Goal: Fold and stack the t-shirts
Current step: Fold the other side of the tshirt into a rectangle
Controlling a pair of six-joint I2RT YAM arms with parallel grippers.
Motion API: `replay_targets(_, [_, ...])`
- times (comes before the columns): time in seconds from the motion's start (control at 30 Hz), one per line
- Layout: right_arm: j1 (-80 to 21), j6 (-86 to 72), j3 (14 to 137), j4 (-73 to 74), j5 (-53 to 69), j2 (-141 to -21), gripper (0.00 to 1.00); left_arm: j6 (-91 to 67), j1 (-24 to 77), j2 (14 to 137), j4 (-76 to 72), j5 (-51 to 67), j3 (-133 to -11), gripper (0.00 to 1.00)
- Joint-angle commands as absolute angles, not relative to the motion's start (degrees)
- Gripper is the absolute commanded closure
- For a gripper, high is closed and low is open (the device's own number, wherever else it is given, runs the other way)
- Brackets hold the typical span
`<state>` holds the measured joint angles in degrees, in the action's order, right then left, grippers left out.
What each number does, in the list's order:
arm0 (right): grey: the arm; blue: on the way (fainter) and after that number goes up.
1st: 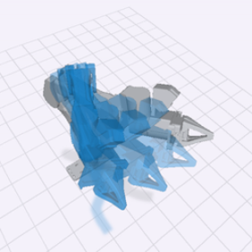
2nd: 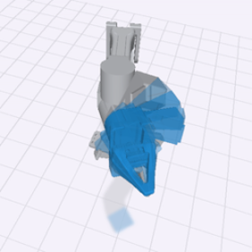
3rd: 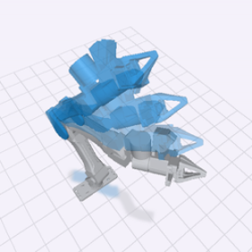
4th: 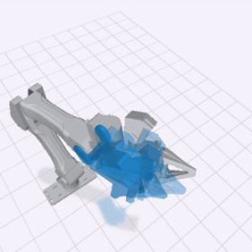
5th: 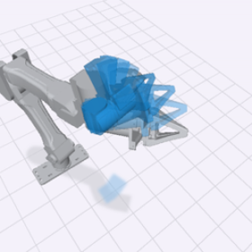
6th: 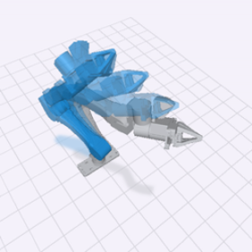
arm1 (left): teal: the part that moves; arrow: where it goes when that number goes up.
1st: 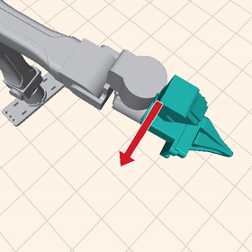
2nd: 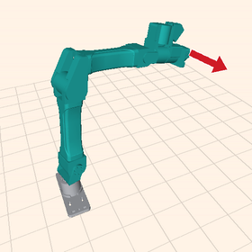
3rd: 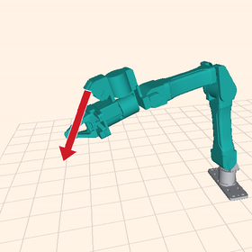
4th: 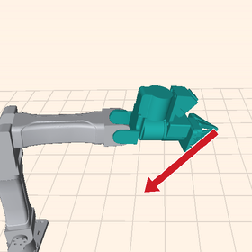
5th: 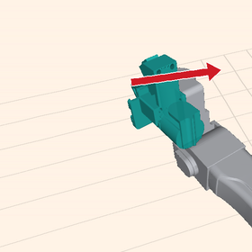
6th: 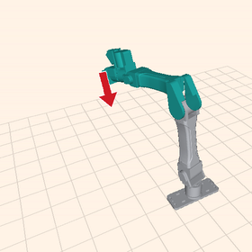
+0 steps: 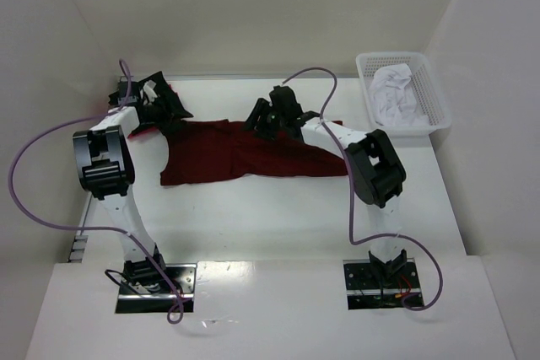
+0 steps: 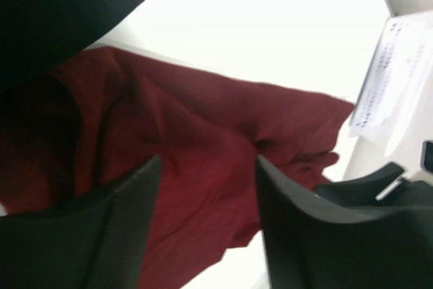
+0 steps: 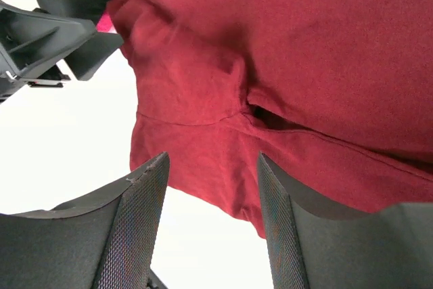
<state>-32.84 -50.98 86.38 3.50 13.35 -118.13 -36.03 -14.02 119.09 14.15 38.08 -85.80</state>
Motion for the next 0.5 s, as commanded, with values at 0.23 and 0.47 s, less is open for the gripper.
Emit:
replay_targets(0.23, [-32.52,-44.39,83.05,4.79,7.35,-110.73,0.38,-31.38,-14.24,107.68,16.88,30.35,-84.62,0.17])
replay_targets(0.47, [-30.43,-23.12,91.44,17.20,4.83,-109.51,0.00,-30.24,-12.72,95.20,18.45,27.01,-77.10,0.00])
